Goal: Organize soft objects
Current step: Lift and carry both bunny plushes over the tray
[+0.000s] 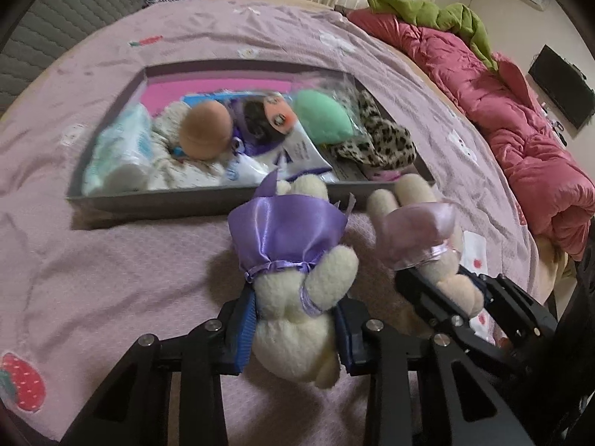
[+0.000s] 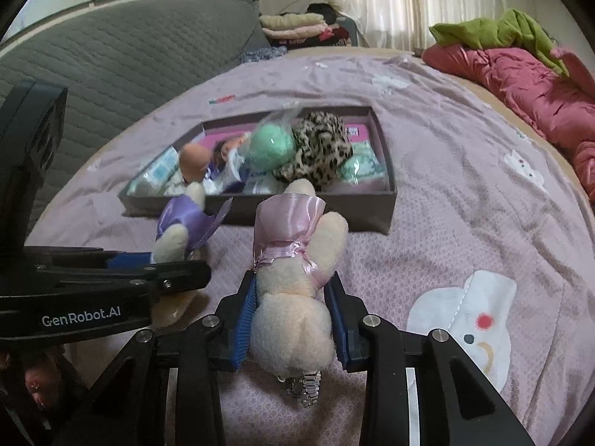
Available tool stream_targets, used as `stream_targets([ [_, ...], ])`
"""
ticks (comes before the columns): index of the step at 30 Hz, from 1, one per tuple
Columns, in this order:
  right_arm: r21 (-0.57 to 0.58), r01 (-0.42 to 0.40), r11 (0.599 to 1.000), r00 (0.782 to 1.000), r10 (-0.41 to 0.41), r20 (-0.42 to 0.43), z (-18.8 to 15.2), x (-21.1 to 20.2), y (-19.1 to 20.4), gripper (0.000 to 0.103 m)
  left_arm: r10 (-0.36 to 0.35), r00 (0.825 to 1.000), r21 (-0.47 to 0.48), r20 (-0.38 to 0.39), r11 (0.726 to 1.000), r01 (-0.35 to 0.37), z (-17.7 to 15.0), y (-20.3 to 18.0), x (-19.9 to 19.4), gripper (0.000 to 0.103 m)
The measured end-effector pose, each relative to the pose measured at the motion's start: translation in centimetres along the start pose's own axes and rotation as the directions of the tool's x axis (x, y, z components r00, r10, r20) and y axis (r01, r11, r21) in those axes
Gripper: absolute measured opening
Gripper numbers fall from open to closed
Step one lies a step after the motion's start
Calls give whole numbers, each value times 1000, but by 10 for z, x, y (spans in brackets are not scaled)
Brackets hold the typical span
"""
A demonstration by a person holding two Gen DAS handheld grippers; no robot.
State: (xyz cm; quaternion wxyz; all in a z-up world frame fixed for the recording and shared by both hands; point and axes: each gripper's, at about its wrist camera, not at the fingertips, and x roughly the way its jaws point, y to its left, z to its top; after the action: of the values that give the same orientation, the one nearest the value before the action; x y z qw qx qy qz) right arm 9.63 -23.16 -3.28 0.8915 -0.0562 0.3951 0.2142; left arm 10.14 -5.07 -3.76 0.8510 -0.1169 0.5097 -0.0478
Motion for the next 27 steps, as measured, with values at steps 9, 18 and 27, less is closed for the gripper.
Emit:
stream_targets([
  [9,-23,-11,1000,996,13,84,13,-28,13,37,71,988,-14,137,997,-70,9,21,-51,36],
  [18,1,-37,999,985,36,167,32,-57,21,37,84,974,-25,209,996,-80,21,20,-79,36],
  [27,3,-19,1000,982,18,186,36,-61,25,37,81,973,-33,218,997,-75,23,25,-80,36],
])
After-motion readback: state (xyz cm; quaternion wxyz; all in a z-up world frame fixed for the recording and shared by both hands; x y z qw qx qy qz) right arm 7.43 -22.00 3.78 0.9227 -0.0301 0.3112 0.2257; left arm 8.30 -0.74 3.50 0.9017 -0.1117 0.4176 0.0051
